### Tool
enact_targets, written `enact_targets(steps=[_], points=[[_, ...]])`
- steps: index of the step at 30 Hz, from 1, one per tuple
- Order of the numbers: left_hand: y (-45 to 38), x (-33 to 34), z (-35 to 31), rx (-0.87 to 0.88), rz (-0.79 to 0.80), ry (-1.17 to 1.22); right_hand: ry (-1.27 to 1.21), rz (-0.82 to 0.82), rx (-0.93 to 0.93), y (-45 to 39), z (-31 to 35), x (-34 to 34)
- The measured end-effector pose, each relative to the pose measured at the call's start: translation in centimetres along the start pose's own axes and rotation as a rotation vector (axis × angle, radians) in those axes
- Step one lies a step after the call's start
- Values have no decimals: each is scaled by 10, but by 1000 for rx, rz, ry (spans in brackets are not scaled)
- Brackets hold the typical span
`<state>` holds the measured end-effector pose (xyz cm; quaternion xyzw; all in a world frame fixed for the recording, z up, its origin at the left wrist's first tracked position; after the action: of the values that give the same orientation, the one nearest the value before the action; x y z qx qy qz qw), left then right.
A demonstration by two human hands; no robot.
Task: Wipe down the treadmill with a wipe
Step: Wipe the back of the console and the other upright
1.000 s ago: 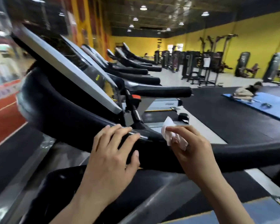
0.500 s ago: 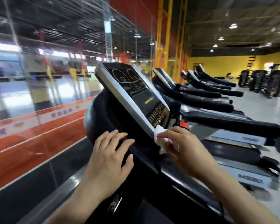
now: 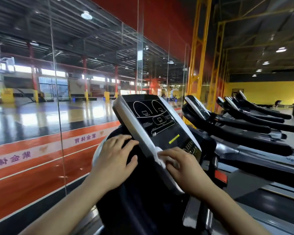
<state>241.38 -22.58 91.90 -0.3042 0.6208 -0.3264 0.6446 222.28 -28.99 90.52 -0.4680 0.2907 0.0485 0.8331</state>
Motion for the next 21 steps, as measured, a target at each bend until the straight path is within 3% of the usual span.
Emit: enact_targets(steps=[5,14,18,21], points=[[-56,32,27,-7,112,-186,-269,-147,122,-100,-32,22],[-58,57,39,-86,155,-53,-358,-337,233,-276,-92,78],[-60,53,38,-91,127,-42,-294,-255,278,-319,-112,117],[-61,52,35,-92,121,-62,-277,-175,195,-322,-92,133]])
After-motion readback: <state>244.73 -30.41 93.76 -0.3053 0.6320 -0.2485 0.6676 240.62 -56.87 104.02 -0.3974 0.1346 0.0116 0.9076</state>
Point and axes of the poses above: each hand's wrist, its own y-axis away from the middle knuckle, its own x-axis out of the palm, z = x × y, the point moved 8 cm from there along -y, towards the middle knuckle, and after that the axes turned 12 degrees about -z, right-handed, at the moved point
